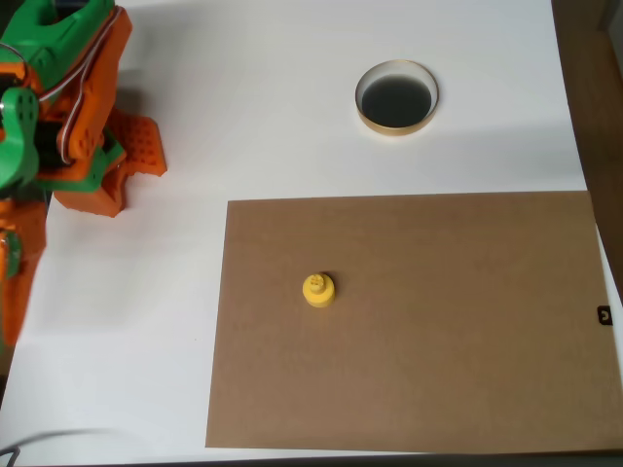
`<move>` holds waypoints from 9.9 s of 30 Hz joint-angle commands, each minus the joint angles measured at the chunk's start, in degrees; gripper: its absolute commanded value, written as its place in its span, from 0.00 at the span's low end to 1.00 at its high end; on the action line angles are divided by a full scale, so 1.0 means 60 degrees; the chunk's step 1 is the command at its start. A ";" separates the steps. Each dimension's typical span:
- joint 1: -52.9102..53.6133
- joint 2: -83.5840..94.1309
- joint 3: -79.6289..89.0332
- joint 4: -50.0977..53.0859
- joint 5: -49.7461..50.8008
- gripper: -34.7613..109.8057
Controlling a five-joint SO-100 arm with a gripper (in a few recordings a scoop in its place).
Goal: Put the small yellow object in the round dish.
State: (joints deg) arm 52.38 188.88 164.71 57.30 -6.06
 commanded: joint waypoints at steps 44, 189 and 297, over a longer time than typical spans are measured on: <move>-0.6797 -1.1147 -0.7324 0.1685 -0.1436 0.42; -1.8252 -1.7373 -1.4048 0.3149 0.0029 0.39; -0.1860 0.0293 0.1421 -0.1201 0.0820 0.25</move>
State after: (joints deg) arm 40.52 188.44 173.67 51.06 -0.79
